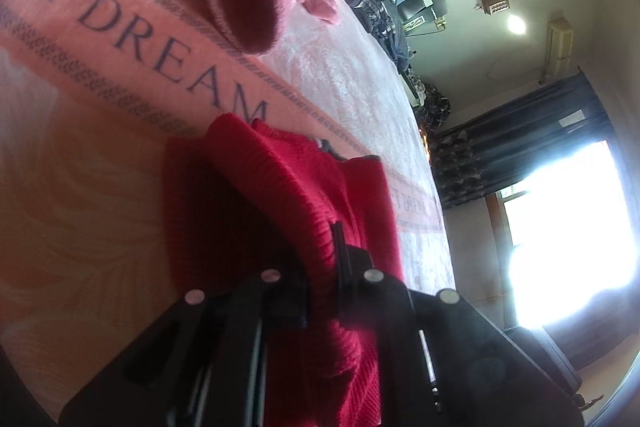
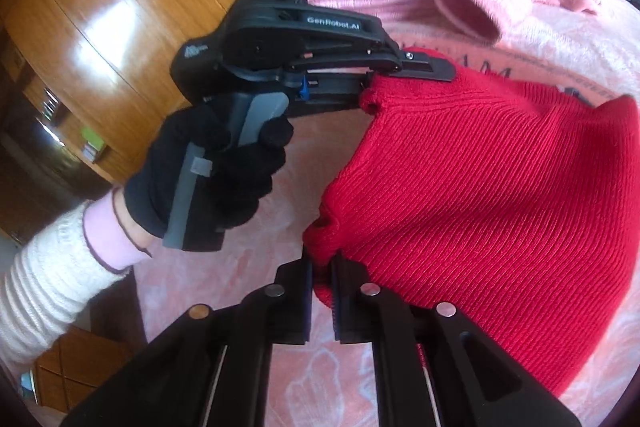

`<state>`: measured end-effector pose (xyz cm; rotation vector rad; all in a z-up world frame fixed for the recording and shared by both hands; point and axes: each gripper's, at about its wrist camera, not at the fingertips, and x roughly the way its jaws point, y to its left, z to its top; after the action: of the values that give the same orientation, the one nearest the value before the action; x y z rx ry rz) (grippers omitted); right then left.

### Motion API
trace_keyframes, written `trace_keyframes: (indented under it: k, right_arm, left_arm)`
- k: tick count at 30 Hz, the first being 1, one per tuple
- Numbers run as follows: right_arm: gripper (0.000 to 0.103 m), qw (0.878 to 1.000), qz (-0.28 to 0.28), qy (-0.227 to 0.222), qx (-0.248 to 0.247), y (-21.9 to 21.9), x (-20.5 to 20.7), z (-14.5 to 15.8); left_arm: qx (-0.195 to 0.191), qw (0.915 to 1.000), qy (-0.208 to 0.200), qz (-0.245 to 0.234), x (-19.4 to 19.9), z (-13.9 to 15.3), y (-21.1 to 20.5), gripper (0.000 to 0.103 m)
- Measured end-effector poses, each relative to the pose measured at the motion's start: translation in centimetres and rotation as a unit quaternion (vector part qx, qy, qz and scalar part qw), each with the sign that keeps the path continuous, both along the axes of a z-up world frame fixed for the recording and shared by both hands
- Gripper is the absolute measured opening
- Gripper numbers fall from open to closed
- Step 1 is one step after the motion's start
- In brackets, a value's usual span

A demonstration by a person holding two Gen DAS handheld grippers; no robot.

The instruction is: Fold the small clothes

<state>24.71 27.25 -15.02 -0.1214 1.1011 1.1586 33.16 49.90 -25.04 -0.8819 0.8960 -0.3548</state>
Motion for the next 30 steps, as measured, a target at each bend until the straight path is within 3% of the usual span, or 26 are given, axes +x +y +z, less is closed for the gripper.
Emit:
trace_keyframes:
  k: [4, 6, 9, 12, 15, 17, 20, 22, 24, 27, 30]
  right_arm:
    - [0.010, 0.999, 0.006, 0.001, -0.051, 1.3, -0.1, -3.3]
    - [0.015, 0.998, 0.008, 0.003, -0.058, 1.4, -0.3, -4.3]
    - [0.036, 0.999, 0.019, 0.019, -0.033, 0.6, -0.7, -4.3]
    - [0.042, 0.999, 0.020, 0.048, -0.004, -1.2, -0.8, -3.3]
    - [0.043, 0.999, -0.026, 0.043, 0.014, -4.4, 0.0, -1.9]
    - [0.043, 0.997, -0.068, 0.034, 0.014, -6.9, 0.7, -1.8]
    - [0.044, 0.990, -0.139, 0.029, -0.012, -9.9, 2.4, -2.9]
    - [0.040, 0.985, -0.160, 0.063, -0.021, -11.1, 3.9, -4.7]
    - [0.038, 0.982, -0.166, 0.086, -0.007, -11.8, 5.0, -6.1]
    - [0.038, 0.981, -0.171, 0.091, -0.001, -11.5, 5.5, -5.9]
    - [0.040, 0.982, -0.167, 0.088, -0.001, -12.3, 5.0, -5.3]
  left_arm:
    - [0.012, 0.9997, 0.020, 0.000, -0.9, -2.7, 0.9, 0.010]
    - [0.004, 0.9994, 0.034, 0.006, -0.8, -3.5, 1.5, 0.016]
    - [-0.026, 0.9987, 0.029, 0.034, -1.1, -3.3, 3.0, 0.027]
    - [-0.034, 0.9978, 0.021, 0.054, -0.4, -2.4, 3.7, 0.034]
    - [-0.021, 0.9980, 0.028, 0.053, 0.1, -2.0, 3.4, 0.032]
    - [0.002, 0.9983, 0.034, 0.048, 0.5, -1.7, 2.9, 0.007]
    - [0.026, 0.9974, 0.019, 0.065, -0.6, -0.8, 2.9, 0.006]
    - [0.043, 0.9951, 0.011, 0.088, -1.8, -0.7, 3.5, 0.006]
    - [0.055, 0.9928, 0.034, 0.101, -2.1, -1.8, 4.2, 0.006]
    - [0.046, 0.9924, 0.052, 0.102, -2.0, -2.8, 4.8, 0.006]
    - [0.064, 0.9919, 0.060, 0.092, -1.9, -1.3, 4.2, 0.020]
